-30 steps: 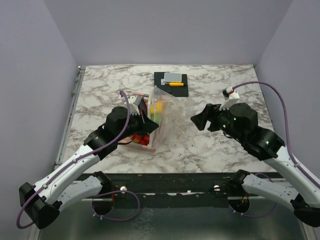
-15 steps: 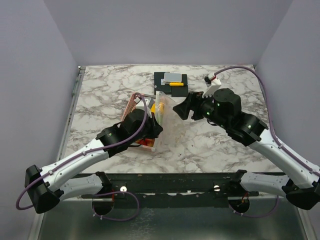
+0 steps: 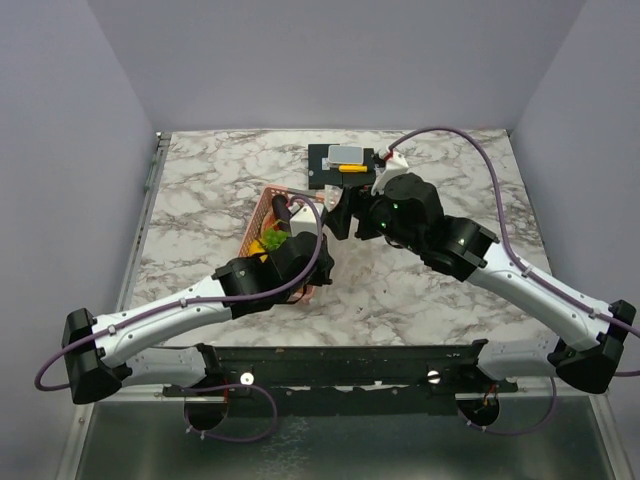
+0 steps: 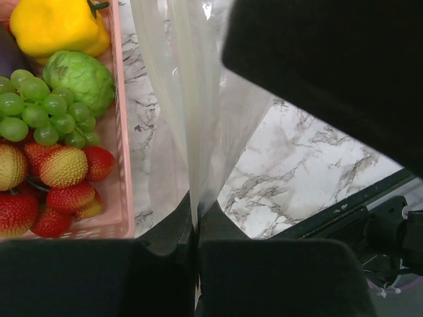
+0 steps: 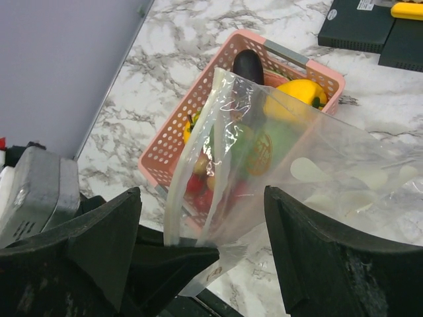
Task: Place the food in the zip-top bag and seal the zipper
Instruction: Open the zipper of the food storage bag.
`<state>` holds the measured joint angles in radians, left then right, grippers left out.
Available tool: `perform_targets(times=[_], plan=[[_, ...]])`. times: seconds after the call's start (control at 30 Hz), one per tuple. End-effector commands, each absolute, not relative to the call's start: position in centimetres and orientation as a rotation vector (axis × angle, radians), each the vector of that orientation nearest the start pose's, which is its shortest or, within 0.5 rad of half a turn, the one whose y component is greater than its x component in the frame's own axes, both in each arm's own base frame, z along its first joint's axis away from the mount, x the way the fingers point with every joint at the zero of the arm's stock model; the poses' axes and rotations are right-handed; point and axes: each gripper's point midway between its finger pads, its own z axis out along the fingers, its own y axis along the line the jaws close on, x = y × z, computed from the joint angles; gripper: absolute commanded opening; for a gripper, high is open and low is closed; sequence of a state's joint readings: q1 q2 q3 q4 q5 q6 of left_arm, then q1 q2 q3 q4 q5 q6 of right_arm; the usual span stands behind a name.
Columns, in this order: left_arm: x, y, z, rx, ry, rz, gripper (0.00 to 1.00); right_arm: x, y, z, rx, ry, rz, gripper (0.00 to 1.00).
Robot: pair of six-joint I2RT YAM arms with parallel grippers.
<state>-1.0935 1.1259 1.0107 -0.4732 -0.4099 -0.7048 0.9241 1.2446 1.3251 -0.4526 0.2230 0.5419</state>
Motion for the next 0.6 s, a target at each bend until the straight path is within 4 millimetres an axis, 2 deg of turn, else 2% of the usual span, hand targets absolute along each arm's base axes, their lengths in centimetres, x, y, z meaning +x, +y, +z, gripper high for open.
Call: perform_targets(times=[0.0, 0.3, 0.43, 0.57], plan=[[20.2, -27.9, 23.1, 0.135, 2.125, -0.56, 0.0, 26.0, 30.4, 31.6, -0.194, 1.993, 0.697, 0.81], [19.1, -29.0, 23.4, 0.179, 2.116, -0.585, 0.0, 26.8, 30.7, 29.5, -0.188, 2.03, 0.629, 0.77], [18.8, -29.3, 23.4, 0.193, 2.116, -0.586, 0.0, 26.9, 31.2, 29.0, -0.199, 2.037, 0.636, 0.66], [18.8, -29.3, 23.6, 0.19, 2.11, -0.589, 0.0, 26.7, 31.1, 28.5, -0.201, 2.043, 0.631, 0.45]])
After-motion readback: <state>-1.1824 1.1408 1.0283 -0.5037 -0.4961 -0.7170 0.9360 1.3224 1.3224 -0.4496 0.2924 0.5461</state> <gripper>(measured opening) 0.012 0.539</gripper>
